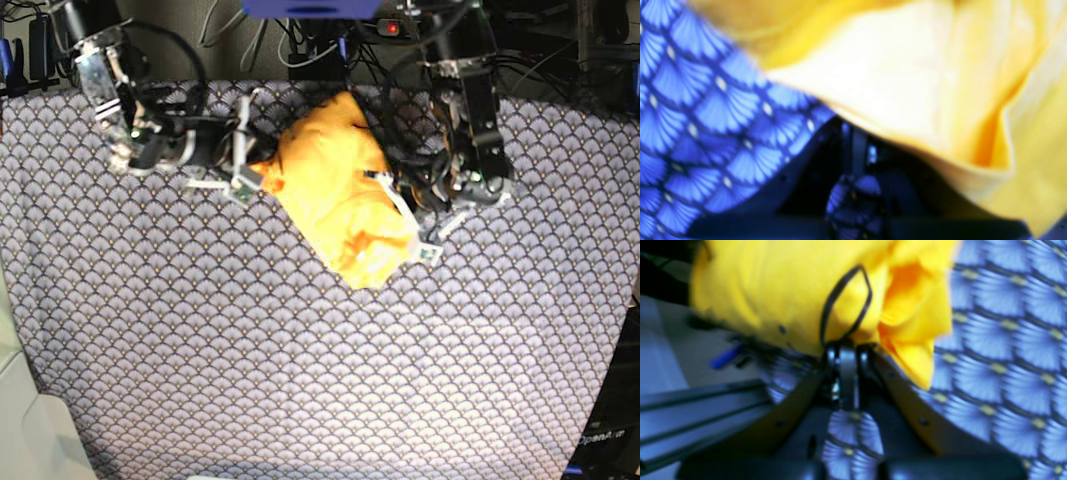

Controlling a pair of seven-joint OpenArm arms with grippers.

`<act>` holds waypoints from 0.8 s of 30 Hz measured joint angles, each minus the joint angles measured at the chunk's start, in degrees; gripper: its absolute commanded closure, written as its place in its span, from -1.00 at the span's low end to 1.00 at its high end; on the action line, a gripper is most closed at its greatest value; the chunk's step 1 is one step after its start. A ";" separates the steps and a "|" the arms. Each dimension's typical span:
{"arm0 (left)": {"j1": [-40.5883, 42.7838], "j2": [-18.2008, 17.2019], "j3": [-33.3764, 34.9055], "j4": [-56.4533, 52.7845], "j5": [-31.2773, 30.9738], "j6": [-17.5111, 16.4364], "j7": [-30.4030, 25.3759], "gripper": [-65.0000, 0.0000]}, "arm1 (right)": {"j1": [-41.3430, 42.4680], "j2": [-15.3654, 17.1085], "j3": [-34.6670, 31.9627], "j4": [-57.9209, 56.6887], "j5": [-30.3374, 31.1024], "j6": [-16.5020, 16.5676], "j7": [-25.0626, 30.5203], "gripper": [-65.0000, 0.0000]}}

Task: Fold the T-shirt properly
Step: 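Lower the rotated bundle and open both grippers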

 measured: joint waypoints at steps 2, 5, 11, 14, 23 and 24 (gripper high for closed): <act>-1.07 -0.04 -0.04 -0.22 0.24 0.42 0.15 1.00 | -0.39 -0.37 0.15 0.46 -0.13 -0.02 -0.44 1.00; -2.71 -0.11 -0.07 -0.28 -0.26 0.39 0.37 1.00 | -1.38 -0.79 0.11 0.46 -0.13 -0.02 -0.44 0.99; -3.63 0.00 -0.02 0.02 -9.05 0.39 0.22 1.00 | -2.97 0.70 0.22 0.46 0.26 0.02 0.17 1.00; -3.17 -0.09 -0.22 1.66 -9.42 0.42 0.83 1.00 | -3.30 3.67 1.05 0.57 0.24 0.02 0.07 1.00; 4.92 -3.08 -3.61 11.65 -9.57 0.42 0.37 1.00 | -2.91 7.23 8.83 0.68 0.46 -0.02 0.04 1.00; 5.57 -3.04 -4.46 11.63 -9.53 0.42 -0.17 1.00 | -2.75 7.15 9.35 0.68 0.44 0.00 0.22 1.00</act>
